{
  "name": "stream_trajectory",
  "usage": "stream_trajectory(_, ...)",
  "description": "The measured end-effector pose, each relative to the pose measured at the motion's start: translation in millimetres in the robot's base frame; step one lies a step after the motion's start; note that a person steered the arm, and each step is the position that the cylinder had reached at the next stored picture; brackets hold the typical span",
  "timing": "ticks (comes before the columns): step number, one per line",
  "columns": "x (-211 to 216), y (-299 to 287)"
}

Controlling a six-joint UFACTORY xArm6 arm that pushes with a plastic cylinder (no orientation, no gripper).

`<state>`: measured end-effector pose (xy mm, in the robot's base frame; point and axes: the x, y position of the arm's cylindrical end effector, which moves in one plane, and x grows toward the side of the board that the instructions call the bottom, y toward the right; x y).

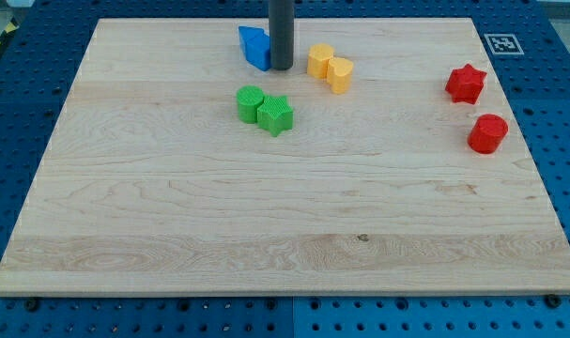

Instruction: Push the yellow hexagon into the yellow heart

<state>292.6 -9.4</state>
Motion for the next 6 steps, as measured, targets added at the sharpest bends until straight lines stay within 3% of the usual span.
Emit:
stream_trajectory(2, -22, -3)
stream_trajectory(4, -22, 41)
stream_trajectory(6, 12, 56)
